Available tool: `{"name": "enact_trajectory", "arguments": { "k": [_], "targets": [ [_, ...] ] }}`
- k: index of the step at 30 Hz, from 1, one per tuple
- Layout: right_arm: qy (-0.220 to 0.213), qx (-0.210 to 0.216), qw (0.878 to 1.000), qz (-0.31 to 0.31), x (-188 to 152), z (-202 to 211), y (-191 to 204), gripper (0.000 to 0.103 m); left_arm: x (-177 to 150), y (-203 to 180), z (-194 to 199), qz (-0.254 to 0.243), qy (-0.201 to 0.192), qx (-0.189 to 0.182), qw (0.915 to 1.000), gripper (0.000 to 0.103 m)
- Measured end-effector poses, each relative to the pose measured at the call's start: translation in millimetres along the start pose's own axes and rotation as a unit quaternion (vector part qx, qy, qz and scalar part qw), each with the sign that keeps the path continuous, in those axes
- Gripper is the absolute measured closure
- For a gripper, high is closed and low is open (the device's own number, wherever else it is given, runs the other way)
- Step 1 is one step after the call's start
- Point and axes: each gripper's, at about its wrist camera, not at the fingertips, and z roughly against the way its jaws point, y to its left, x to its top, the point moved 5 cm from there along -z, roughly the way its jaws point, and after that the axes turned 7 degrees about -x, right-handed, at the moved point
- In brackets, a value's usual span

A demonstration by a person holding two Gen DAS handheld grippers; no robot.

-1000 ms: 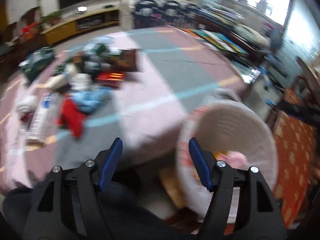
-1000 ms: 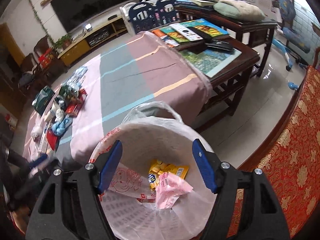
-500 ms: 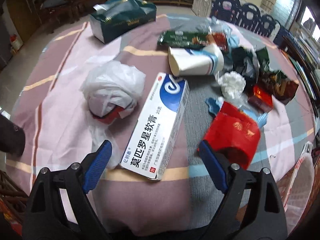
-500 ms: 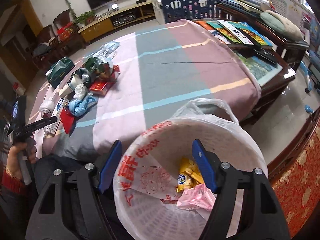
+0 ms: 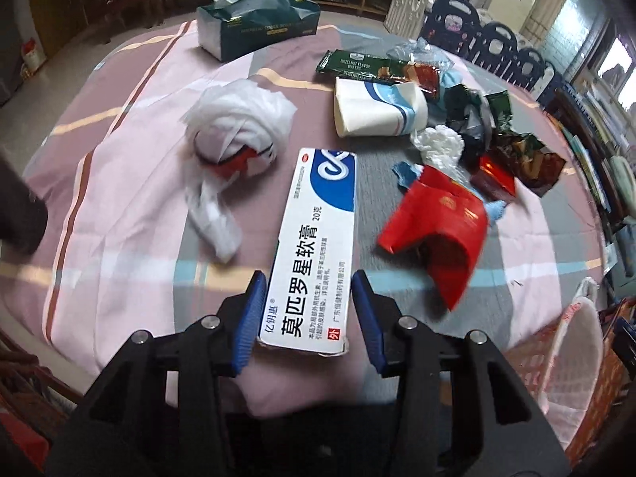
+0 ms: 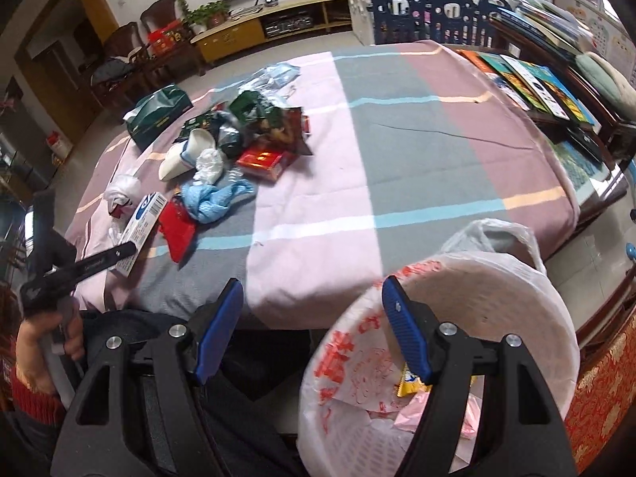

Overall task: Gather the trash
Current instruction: 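Grasp the white ointment box with the left gripper while the right grasps the red wrapper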

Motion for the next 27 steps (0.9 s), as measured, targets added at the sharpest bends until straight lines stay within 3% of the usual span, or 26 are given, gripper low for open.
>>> {"name": "enact_trajectory", "arguments": {
  "k": [8, 12, 16, 17, 19, 21, 22, 27],
  "targets": [
    [-0.007, 0.035, 0.997, 0.062, 23.7, -25.4, 86.7, 0.032, -3.8, 11.9, 25.9, 0.035, -0.049, -0.003, 0.9982, 0.058],
    [-0.007, 0.044, 0.991, 0.127, 34.9, -50.9, 143.0, 0.032, -8.4, 25.9, 19.4, 0.054, -0.039, 0.003, 0.9978, 0.058],
    [0.002, 0.023, 0.99, 0.141, 43.8, -84.6, 167.9, 0.032, -14.0, 37.7, 14.2, 0.077, -0.03, -0.001, 0.9965, 0.057],
    [0.011, 0.021, 0.99, 0.138, 44.2, -92.2, 170.2, 0.034, -14.3, 40.0, 13.4, 0.082, -0.03, -0.002, 0.9962, 0.056],
    [0.032, 0.033, 0.989, 0.138, 42.0, -103.6, 173.5, 0.048, -14.8, 41.5, 11.2, 0.085, -0.027, -0.004, 0.996, 0.056],
    [0.051, 0.036, 0.987, 0.145, 36.9, -112.1, 174.5, 0.074, -15.8, 41.8, 8.7, 0.085, -0.024, -0.001, 0.9961, 0.056],
    [0.055, 0.038, 0.987, 0.148, 34.4, -112.6, 174.9, 0.079, -16.4, 41.8, 7.6, 0.084, -0.022, 0.001, 0.9962, 0.055],
    [0.021, 0.04, 0.99, 0.133, 36.1, -80.2, 150.0, 0.08, -16.5, 43.8, 5.4, 0.092, -0.018, 0.0, 0.9956, 0.048]
  ]
}}
